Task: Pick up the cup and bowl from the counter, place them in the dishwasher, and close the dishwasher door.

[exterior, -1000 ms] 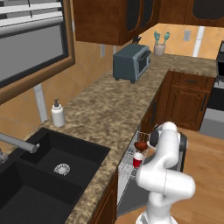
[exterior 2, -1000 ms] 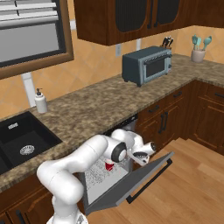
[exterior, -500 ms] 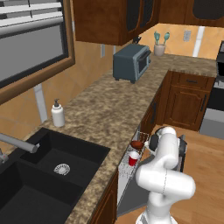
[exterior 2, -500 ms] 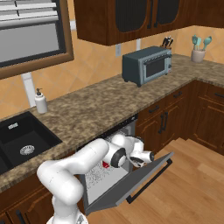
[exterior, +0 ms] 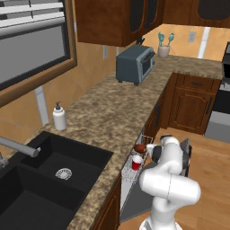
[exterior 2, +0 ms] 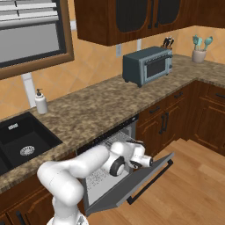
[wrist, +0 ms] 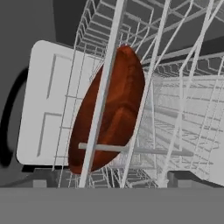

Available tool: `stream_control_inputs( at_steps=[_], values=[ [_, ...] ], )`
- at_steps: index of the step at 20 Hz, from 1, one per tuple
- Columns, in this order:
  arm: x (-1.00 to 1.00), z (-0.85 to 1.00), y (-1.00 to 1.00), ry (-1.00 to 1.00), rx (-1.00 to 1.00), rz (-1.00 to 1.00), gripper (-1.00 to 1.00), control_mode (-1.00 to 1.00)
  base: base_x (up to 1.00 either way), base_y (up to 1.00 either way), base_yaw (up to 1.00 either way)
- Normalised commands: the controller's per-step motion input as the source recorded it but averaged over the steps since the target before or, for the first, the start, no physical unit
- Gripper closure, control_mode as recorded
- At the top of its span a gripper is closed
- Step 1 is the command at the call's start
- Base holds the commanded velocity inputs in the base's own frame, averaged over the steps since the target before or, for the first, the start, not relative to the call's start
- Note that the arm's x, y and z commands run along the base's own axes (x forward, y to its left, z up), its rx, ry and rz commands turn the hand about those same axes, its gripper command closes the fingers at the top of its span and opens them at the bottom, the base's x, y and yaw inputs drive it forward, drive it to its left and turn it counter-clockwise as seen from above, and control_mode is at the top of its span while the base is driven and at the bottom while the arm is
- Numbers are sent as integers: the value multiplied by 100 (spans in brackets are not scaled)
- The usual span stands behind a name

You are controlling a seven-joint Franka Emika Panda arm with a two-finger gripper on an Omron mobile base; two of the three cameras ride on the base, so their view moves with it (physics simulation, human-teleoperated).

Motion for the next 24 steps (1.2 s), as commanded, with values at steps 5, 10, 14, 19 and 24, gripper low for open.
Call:
stream_control_inputs(
  at_steps=[5, 10, 14, 19, 24],
  values=[
    [44, 1, 70, -5, 16, 0, -100, -100, 0, 0, 0],
    [-20, 35, -7, 0, 24, 0, -100, -100, 0, 0, 0],
    [-58, 71, -64, 1, 16, -1, -100, -100, 0, 0, 0],
    [-68, 91, -61, 2, 2, 0, -100, -100, 0, 0, 0],
    [-98, 78, -38, 6, -4, 0, -100, -100, 0, 0, 0]
  ],
)
